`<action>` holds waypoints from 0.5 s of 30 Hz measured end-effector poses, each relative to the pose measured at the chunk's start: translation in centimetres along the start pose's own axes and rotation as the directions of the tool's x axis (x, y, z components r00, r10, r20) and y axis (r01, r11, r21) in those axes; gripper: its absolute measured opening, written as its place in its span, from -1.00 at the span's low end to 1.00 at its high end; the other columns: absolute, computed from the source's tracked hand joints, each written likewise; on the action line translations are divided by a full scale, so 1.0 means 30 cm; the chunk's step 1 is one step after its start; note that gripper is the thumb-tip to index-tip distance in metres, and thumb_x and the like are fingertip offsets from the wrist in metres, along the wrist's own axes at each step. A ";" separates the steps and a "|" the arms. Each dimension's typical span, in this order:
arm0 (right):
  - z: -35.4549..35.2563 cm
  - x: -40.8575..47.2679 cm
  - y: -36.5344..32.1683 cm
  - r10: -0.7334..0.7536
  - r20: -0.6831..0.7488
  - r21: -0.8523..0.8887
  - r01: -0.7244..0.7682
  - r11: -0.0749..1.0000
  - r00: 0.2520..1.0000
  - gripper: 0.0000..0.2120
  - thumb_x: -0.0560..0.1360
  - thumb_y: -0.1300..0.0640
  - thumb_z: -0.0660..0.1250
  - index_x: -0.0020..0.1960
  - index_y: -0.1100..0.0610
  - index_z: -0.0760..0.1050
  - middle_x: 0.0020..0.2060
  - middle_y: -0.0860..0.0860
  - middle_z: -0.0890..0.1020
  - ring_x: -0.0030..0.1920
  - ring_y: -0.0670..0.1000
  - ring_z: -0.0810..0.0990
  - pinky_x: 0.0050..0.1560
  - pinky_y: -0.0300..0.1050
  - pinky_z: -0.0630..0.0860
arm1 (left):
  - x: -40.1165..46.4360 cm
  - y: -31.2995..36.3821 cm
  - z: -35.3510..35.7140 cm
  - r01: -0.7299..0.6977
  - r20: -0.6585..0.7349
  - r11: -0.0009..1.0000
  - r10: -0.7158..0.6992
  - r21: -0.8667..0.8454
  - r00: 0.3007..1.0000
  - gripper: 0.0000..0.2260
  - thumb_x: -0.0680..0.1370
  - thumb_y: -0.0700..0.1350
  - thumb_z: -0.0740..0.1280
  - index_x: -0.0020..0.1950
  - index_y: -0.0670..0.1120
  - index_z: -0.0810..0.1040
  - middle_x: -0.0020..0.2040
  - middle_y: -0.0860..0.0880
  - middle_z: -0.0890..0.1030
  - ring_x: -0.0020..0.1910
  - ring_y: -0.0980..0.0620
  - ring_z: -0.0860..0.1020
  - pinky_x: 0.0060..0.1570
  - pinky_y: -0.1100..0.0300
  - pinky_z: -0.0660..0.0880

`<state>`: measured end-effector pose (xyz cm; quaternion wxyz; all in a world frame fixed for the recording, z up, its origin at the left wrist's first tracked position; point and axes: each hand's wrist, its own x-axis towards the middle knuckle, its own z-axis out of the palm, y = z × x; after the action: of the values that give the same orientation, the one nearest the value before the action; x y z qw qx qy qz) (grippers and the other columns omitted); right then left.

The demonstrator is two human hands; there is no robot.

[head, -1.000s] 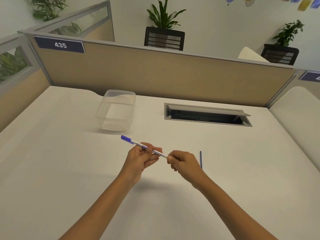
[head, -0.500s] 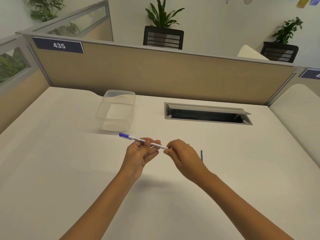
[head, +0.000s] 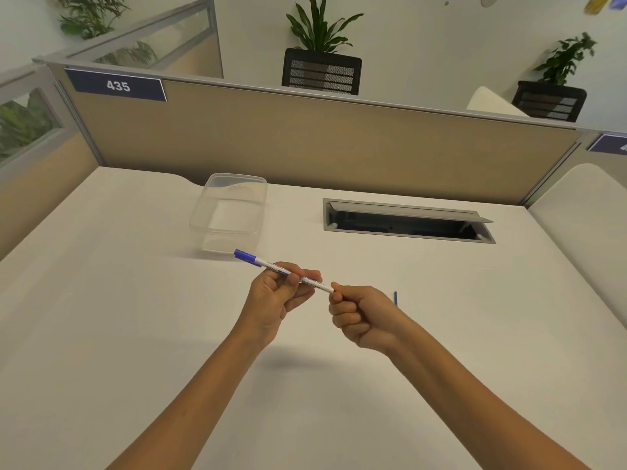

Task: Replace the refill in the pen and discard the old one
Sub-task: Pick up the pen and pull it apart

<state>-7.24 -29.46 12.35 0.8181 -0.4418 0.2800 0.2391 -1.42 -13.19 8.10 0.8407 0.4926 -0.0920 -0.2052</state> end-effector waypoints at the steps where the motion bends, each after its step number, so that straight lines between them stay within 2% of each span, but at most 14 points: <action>1: 0.002 -0.004 0.003 -0.100 -0.033 -0.174 0.093 0.980 0.994 -0.64 0.58 0.01 0.16 -0.34 0.10 0.44 -0.55 -0.09 0.29 -0.59 -0.12 0.22 -0.65 -0.35 0.13 | -0.002 -0.001 0.001 0.010 -0.019 1.000 -0.010 -0.016 1.000 -0.91 0.48 -0.15 0.28 -0.10 -0.14 0.55 -0.11 -0.11 0.73 -0.04 -0.11 0.68 -0.12 0.17 0.60; 2: 0.006 -0.009 0.012 -0.279 -0.058 -0.453 0.223 0.863 0.959 -0.65 0.59 -0.03 0.15 -0.30 0.10 0.48 -0.53 -0.10 0.34 -0.56 -0.10 0.28 -0.60 -0.31 0.21 | -0.003 -0.002 0.003 0.023 -0.046 0.999 -0.025 -0.038 0.999 -0.91 0.52 -0.17 0.26 -0.10 -0.14 0.55 -0.11 -0.11 0.73 -0.05 -0.10 0.69 -0.14 0.18 0.60; 3: 0.011 -0.014 0.023 -0.481 -0.019 -0.737 0.313 0.599 0.877 -0.66 0.59 -0.05 0.15 -0.24 0.10 0.51 -0.49 -0.10 0.41 -0.51 -0.08 0.35 -0.52 -0.26 0.29 | -0.004 -0.002 0.007 0.040 -0.078 0.997 -0.045 -0.062 0.996 -0.90 0.54 -0.20 0.24 -0.08 -0.15 0.54 -0.12 -0.11 0.74 -0.06 -0.09 0.69 -0.16 0.18 0.61; 4: 0.005 -0.013 0.032 -0.637 0.088 -0.916 0.313 0.250 0.766 -0.70 0.58 -0.04 0.16 -0.16 0.11 0.52 -0.41 -0.08 0.48 -0.43 -0.05 0.42 -0.43 -0.20 0.36 | -0.003 0.000 0.010 0.061 -0.110 0.994 -0.070 -0.087 0.991 -0.89 0.56 -0.21 0.22 -0.07 -0.17 0.54 -0.13 -0.10 0.74 -0.07 -0.08 0.69 -0.18 0.19 0.61; 5: -0.006 -0.006 0.040 -0.707 0.227 -0.966 0.248 -0.074 0.670 -0.75 0.58 -0.01 0.17 -0.09 0.13 0.51 -0.30 -0.05 0.52 -0.35 0.00 0.46 -0.36 -0.13 0.41 | -0.003 0.001 0.014 0.083 -0.138 0.990 -0.099 -0.112 0.985 -0.88 0.57 -0.21 0.21 -0.05 -0.18 0.53 -0.14 -0.09 0.74 -0.08 -0.06 0.70 -0.20 0.19 0.61; 6: -0.016 -0.005 0.041 -0.722 0.347 -0.937 0.191 -0.292 0.599 -0.79 0.58 0.03 0.19 -0.04 0.15 0.49 -0.23 0.01 0.55 -0.31 0.06 0.48 -0.35 -0.06 0.45 | -0.002 0.003 0.019 0.105 -0.158 0.986 -0.126 -0.132 0.979 -0.88 0.58 -0.21 0.21 -0.04 -0.19 0.53 -0.15 -0.09 0.74 -0.09 -0.06 0.70 -0.21 0.19 0.62; 7: -0.022 -0.008 0.037 -0.714 0.430 -0.896 0.163 -0.413 0.553 -0.82 0.57 0.07 0.22 -0.03 0.17 0.49 -0.19 0.06 0.56 -0.33 0.09 0.48 -0.39 -0.02 0.47 | -0.001 0.004 0.024 0.124 -0.168 0.981 -0.149 -0.148 0.975 -0.87 0.58 -0.20 0.21 -0.03 -0.19 0.53 -0.15 -0.08 0.74 -0.10 -0.05 0.70 -0.22 0.19 0.62; 8: -0.028 -0.008 0.034 -0.702 0.476 -0.870 0.168 -0.464 0.529 -0.84 0.56 0.10 0.23 -0.04 0.19 0.49 -0.20 0.09 0.57 -0.35 0.11 0.47 -0.44 -0.01 0.47 | -0.002 0.005 0.029 0.138 -0.166 0.978 -0.164 -0.159 0.972 -0.87 0.58 -0.20 0.21 -0.03 -0.20 0.53 -0.15 -0.09 0.74 -0.10 -0.05 0.70 -0.22 0.19 0.62; 10: -0.032 -0.008 0.033 -0.727 0.449 -0.892 0.223 -0.392 0.518 -0.85 0.57 0.14 0.22 -0.10 0.20 0.50 -0.25 0.09 0.56 -0.35 0.09 0.46 -0.40 -0.04 0.44 | -0.004 0.005 0.036 0.142 -0.149 0.976 -0.168 -0.167 0.975 -0.87 0.58 -0.21 0.20 -0.04 -0.20 0.53 -0.15 -0.09 0.74 -0.09 -0.05 0.70 -0.21 0.18 0.62; 11: -0.022 -0.009 0.037 -0.759 0.378 -0.922 0.291 -0.255 0.531 -0.82 0.58 0.15 0.21 -0.14 0.19 0.50 -0.31 0.06 0.54 -0.35 0.07 0.44 -0.37 -0.07 0.40 | -0.004 0.006 0.039 0.131 -0.140 0.978 -0.154 -0.164 0.978 -0.87 0.58 -0.21 0.20 -0.05 -0.19 0.53 -0.14 -0.09 0.74 -0.08 -0.05 0.70 -0.20 0.18 0.62; 12: -0.015 -0.007 0.036 -0.770 0.242 -0.927 0.376 -0.002 0.591 -0.78 0.58 0.14 0.20 -0.21 0.16 0.49 -0.39 0.01 0.50 -0.38 0.03 0.41 -0.38 -0.13 0.35 | -0.004 0.006 0.040 0.114 -0.131 0.981 -0.135 -0.157 0.982 -0.87 0.58 -0.22 0.19 -0.05 -0.18 0.53 -0.13 -0.09 0.74 -0.06 -0.05 0.69 -0.18 0.18 0.62; 13: -0.008 -0.006 0.028 -0.707 0.067 -0.832 0.431 0.349 0.704 -0.72 0.59 0.12 0.18 -0.27 0.14 0.47 -0.47 -0.04 0.43 -0.43 0.00 0.36 -0.45 -0.21 0.31 | -0.003 0.006 0.041 0.098 -0.122 0.984 -0.117 -0.150 0.986 -0.87 0.58 -0.23 0.19 -0.06 -0.18 0.53 -0.12 -0.09 0.74 -0.05 -0.05 0.69 -0.17 0.19 0.62; 14: -0.001 -0.005 0.021 -0.540 -0.056 -0.588 0.409 0.698 0.840 -0.68 0.59 0.09 0.16 -0.32 0.12 0.44 -0.53 -0.08 0.35 -0.48 -0.04 0.30 -0.53 -0.27 0.25 | -0.002 0.006 0.042 0.086 -0.116 0.986 -0.103 -0.141 0.988 -0.87 0.58 -0.23 0.19 -0.06 -0.17 0.53 -0.11 -0.09 0.74 -0.03 -0.05 0.69 -0.17 0.19 0.61; 15: 0.007 -0.006 0.015 -0.330 -0.078 -0.271 0.299 0.915 0.941 -0.65 0.59 0.08 0.15 -0.35 0.11 0.42 -0.55 -0.09 0.30 -0.53 -0.08 0.25 -0.61 -0.32 0.17 | -0.002 0.005 0.043 0.080 -0.113 0.988 -0.095 -0.130 0.989 -0.88 0.58 -0.23 0.20 -0.05 -0.17 0.53 -0.10 -0.08 0.74 -0.02 -0.05 0.68 -0.16 0.19 0.61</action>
<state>-7.61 -29.09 12.29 0.7635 -0.5965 0.2214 0.1107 -1.90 -14.14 8.87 0.8641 0.4538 -0.0071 -0.2175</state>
